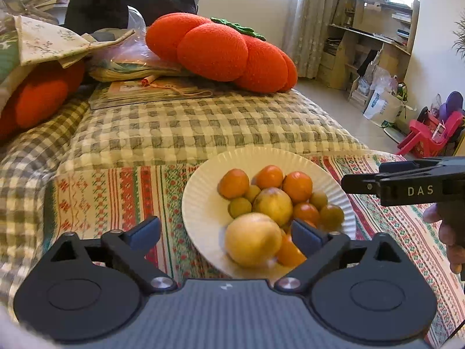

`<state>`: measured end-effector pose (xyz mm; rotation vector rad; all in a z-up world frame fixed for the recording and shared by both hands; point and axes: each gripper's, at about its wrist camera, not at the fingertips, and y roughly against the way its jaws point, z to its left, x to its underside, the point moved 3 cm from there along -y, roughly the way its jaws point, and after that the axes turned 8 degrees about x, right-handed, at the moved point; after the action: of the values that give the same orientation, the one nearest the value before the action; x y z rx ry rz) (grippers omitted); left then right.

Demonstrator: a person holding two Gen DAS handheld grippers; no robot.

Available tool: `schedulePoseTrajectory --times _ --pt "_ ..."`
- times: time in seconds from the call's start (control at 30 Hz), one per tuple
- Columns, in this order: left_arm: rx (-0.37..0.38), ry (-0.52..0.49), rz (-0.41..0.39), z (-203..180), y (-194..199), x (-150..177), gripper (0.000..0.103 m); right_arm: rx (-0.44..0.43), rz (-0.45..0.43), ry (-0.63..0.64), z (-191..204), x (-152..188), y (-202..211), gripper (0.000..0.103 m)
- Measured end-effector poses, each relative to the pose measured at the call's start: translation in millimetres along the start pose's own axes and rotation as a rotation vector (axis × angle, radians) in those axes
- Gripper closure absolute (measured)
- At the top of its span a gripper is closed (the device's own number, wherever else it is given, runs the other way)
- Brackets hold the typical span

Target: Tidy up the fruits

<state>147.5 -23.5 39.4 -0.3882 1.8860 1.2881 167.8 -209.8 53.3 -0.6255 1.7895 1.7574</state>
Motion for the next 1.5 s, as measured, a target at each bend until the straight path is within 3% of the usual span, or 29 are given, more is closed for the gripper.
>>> schedulePoseTrajectory --times 0.5,0.6,0.9,1.0,1.17,1.5 --pt "-0.144 0.094 0.082 -10.7 36.4 42.2 0.007 0.138 0.042 0.037 10.0 44.3 52.5 0.006" --pt "-0.179 0.12 0.134 -13.9 44.0 48.6 0.007 0.149 0.068 0.047 15.8 52.8 63.7 0.002" --pt "-0.22 0.206 0.156 -24.4 66.3 66.8 0.007 0.168 0.139 0.002 19.0 81.1 78.0 0.0" --pt "-0.222 0.184 0.148 -30.1 74.6 62.8 0.007 0.161 0.112 0.045 26.1 82.5 84.0 0.0" --pt "-0.29 0.117 0.172 -32.9 78.9 68.5 0.007 0.16 0.118 0.033 27.7 85.8 81.8 0.0" --pt "-0.26 0.105 0.196 -42.5 84.1 76.4 0.007 0.166 0.11 0.004 28.2 89.0 87.5 0.0"
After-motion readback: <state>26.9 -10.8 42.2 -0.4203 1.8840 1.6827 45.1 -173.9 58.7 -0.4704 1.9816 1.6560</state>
